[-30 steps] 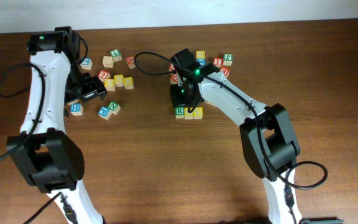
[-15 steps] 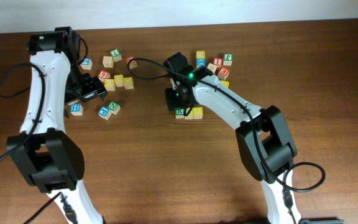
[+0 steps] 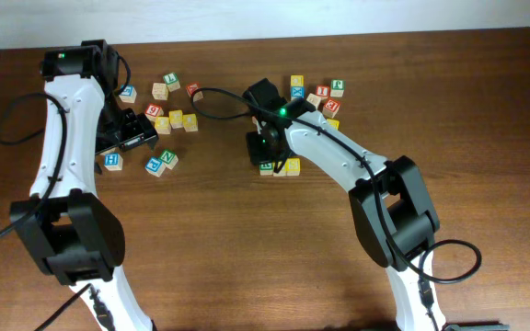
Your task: Spell out RSS
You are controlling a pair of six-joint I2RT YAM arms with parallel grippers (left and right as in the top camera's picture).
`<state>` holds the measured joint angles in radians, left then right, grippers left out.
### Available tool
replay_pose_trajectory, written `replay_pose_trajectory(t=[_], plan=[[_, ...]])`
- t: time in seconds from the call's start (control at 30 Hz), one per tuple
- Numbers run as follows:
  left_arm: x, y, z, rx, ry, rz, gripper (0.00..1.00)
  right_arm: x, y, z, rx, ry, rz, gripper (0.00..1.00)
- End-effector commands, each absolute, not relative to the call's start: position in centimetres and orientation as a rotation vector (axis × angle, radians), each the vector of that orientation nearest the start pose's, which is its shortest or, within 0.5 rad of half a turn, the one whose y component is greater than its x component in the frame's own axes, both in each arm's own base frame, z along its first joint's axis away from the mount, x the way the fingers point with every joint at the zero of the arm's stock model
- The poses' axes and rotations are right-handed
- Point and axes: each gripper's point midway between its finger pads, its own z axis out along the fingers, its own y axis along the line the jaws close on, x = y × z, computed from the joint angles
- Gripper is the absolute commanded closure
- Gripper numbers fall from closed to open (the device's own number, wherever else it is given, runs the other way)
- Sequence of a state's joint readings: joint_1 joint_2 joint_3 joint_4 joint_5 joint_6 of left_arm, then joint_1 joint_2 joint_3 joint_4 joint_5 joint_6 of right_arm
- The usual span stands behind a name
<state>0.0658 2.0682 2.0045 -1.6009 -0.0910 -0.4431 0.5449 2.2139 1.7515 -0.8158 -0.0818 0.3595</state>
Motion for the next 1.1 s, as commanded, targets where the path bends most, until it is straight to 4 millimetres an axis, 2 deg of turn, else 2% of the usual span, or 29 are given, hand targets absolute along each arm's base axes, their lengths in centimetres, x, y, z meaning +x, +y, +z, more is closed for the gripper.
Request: replay_pose_trajectory(t=[0.0,0.7,0.97,1.07], plan=[[36.6,4.3,15.7,-0.815,3.076,0.187,0.01,41.4,26.7,2.5,-0.295,2.904,0.260,0.96],[36.6,4.3,15.7,-0.815,3.076,0.187,0.01,41.0,26.7,2.4,-0.298,2.921,0.266,0.96],[36.6,4.3,15.7,-0.815,3.075,0.186,0.01,41.6,26.9,2.7,-0.293,2.895,0.279,0.96],[36.7,4.3,15.7,-0.814,3.072,0.185,0.01,42.0,27.1,3.4,-0.292,2.881,0.288,0.96]])
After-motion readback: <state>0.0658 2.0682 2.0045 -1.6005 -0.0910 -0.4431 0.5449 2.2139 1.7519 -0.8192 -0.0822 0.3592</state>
